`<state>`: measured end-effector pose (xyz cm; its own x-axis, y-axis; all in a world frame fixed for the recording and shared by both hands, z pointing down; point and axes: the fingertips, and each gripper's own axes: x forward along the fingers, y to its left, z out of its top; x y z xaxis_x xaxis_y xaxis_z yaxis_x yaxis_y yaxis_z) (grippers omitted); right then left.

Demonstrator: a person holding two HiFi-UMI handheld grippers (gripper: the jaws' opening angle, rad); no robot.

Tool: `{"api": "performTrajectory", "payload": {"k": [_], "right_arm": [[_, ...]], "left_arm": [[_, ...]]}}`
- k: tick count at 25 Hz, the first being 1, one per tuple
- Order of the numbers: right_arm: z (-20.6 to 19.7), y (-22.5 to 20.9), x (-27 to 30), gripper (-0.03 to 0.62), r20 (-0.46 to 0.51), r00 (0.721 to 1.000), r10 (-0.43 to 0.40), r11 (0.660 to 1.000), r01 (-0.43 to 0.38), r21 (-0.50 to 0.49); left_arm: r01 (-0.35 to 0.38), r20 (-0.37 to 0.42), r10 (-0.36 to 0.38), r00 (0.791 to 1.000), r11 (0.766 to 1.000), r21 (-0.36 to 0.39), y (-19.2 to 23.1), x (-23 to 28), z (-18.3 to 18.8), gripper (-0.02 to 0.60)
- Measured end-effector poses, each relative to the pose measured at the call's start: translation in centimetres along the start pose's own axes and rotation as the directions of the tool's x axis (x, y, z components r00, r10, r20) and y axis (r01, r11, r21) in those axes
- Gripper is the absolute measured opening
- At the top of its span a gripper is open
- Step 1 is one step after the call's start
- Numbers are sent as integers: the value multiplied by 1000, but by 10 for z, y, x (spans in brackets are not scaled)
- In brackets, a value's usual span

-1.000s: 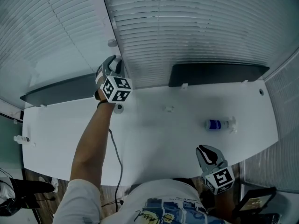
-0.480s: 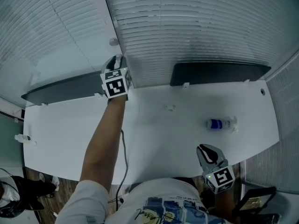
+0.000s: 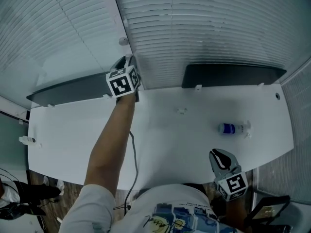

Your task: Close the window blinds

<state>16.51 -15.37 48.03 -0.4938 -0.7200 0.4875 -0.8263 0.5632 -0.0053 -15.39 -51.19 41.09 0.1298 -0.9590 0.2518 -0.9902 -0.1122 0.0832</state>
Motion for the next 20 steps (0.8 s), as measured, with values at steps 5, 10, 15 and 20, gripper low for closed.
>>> {"api": "performTrajectory", "payload": {"k": [5, 10, 15, 20], "right_arm": [[0, -3, -4, 29, 7, 1000, -4, 1000, 4, -3], [0, -1, -5, 29, 8, 1000, 1, 1000, -1, -4], [0, 1, -5, 29, 1, 1000, 4, 1000, -4, -3], [-2, 0, -6, 29, -1, 1000, 2, 1000, -2, -1]], "left_arm": [[-43, 7, 44, 999, 910, 413, -3, -4, 5, 181], [-40, 22, 36, 999, 630, 776, -12, -10, 1, 193], [-11, 3, 36, 999, 249, 968, -21, -3, -12, 192], [10, -10, 50, 999, 0, 1000, -20, 7, -18, 153]]}}
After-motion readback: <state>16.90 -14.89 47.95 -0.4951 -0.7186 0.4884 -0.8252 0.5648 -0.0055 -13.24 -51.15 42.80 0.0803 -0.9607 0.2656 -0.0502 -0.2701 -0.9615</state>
